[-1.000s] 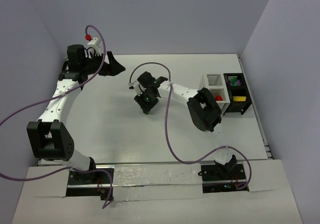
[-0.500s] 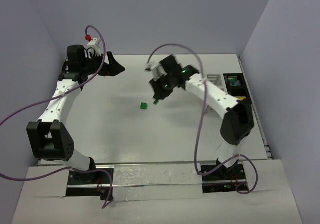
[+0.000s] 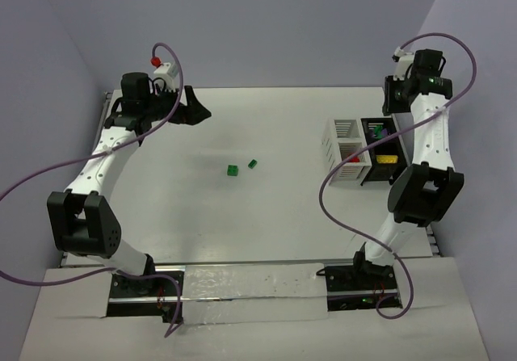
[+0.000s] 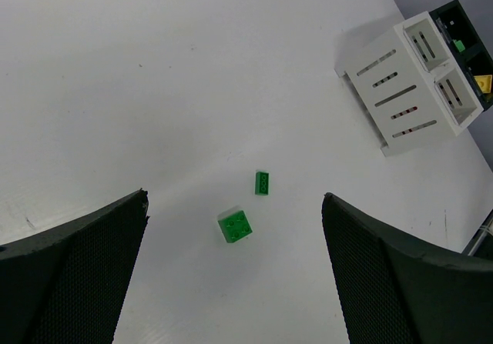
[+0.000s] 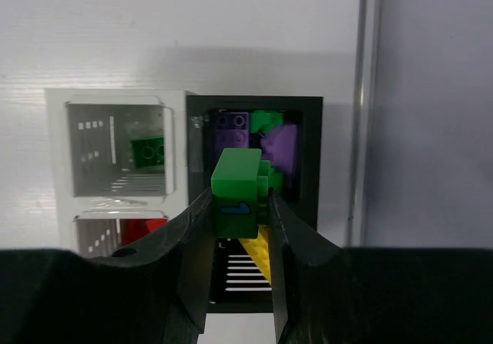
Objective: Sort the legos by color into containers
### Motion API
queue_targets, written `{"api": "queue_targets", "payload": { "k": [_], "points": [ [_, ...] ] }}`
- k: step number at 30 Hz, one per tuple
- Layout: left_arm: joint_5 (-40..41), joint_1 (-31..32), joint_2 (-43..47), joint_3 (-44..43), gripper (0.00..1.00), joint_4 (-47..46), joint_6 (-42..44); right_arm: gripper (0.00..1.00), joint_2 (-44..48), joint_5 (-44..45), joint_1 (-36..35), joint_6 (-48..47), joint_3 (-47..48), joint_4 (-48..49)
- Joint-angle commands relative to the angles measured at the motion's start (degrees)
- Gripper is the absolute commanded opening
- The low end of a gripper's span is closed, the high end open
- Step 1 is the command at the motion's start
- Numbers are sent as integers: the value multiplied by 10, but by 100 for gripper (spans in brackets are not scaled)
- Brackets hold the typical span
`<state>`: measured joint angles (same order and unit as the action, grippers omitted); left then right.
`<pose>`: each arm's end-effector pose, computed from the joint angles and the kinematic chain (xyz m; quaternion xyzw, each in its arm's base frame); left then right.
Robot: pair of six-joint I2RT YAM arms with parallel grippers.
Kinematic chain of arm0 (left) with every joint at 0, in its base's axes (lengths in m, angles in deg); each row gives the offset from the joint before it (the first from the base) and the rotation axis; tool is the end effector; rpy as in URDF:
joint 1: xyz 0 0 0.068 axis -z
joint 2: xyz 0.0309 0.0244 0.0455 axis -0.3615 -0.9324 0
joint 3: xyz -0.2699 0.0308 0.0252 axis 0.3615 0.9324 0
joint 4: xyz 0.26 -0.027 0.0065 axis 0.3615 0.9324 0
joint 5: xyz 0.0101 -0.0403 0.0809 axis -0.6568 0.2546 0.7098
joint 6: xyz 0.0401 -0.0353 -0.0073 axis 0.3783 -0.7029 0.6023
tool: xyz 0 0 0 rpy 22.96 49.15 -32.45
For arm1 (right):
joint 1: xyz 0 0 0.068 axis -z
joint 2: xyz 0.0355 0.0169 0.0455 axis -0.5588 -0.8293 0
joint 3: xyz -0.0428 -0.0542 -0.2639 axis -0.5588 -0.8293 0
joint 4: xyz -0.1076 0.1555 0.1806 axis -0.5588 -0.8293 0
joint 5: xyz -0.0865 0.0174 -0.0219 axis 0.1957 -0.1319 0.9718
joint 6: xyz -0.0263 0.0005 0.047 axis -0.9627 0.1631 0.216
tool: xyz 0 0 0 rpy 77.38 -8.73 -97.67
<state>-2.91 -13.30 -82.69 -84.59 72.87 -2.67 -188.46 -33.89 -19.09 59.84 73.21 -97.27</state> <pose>0.3501 -0.0687 0.3466 0.1313 0.8157 -0.3298 0.4567 0.3669 -0.0911 0.3774 -0.0390 0.9239 -0.0187 0.3803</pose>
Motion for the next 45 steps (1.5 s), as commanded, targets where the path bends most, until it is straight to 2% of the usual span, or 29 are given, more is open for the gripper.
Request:
{"api": "queue_targets", "payload": {
  "k": [1,10,14,15,16,17,18,19,21,24,27,29,34,35,40,42,45],
  "points": [
    [10,4,-7,-31,99,-5,7,0,-41,21,9,-36,53,-30],
    [18,5,-12,-37,99,4,13,3,-102,16,14,-36,50,-22],
    [18,5,-14,-39,99,4,12,11,-116,11,14,-35,41,-25],
    [19,5,-15,-40,99,5,12,18,-118,11,14,-35,42,-27],
    [18,5,-16,-40,99,5,12,42,-121,13,14,-34,44,-34],
    [19,5,-17,-41,99,5,12,46,-121,14,14,-34,45,-35],
    [19,5,-17,-42,99,5,12,60,-120,14,14,-34,46,-39],
    [19,5,-18,-44,99,5,12,67,-114,12,13,-34,44,-40],
    [18,5,-21,-46,99,7,11,78,-95,6,8,-34,49,-46],
    [18,5,-23,-48,99,6,9,84,-66,-7,-11,-29,64,-61],
    [14,4,-19,-48,99,6,7,84,-30,-28,-59,-21,71,-64],
    [8,1,-14,-39,99,-1,-6,84,-11,-34,-126,-7,53,-53],
    [-67,-42,8,-11,99,-65,-76,86,3,-71,-298,41,-26,27],
    [-71,-51,9,-12,99,-63,-80,86,-18,-67,-346,53,-41,46],
    [-67,-63,15,-20,99,-34,-55,89,-121,-97,-453,61,-21,90],
    [-70,-65,18,-17,99,-29,-44,91,-166,-103,-480,38,1,86],
    [-75,-67,23,-12,99,-25,-38,100,-219,-102,-508,17,47,71]
  ]
}}
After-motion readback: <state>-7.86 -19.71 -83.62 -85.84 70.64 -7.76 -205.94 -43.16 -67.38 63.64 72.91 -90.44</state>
